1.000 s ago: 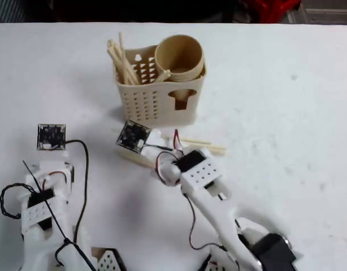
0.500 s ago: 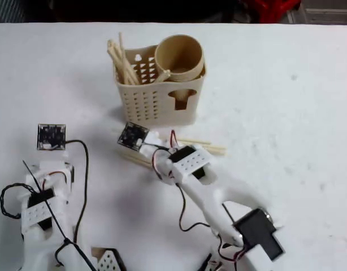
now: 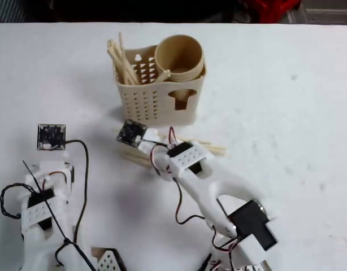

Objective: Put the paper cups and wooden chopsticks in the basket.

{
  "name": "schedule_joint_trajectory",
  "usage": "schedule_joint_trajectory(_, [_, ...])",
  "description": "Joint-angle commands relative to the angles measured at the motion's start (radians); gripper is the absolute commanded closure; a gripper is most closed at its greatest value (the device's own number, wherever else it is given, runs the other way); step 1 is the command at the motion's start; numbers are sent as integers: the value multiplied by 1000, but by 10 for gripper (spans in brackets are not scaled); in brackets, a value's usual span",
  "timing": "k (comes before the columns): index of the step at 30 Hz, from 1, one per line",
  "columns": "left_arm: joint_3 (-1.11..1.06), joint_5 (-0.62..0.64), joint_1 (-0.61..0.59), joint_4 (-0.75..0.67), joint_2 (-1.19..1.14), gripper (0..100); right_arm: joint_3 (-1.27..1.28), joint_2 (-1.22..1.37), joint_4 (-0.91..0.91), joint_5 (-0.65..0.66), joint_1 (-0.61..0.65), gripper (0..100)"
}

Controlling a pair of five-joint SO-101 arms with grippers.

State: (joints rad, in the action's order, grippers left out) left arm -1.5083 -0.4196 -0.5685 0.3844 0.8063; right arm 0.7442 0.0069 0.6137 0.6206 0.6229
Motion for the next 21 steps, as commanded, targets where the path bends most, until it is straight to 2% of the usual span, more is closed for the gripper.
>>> schedule_joint_trajectory(1, [6, 0, -2, -11, 24, 846, -15, -12, -4, 14, -2, 974])
schedule_joint_trajectory(7, [6, -2, -2, -11, 24, 846, -11, -171, 84, -15, -7, 983])
schedule_joint_trajectory(15, [6, -2, -2, -11, 24, 846, -11, -608, 216, -129, -1, 983])
schedule_joint_trajectory(21, [6, -3, -1, -11, 24, 846, -51, -911, 159, -219, -1, 983])
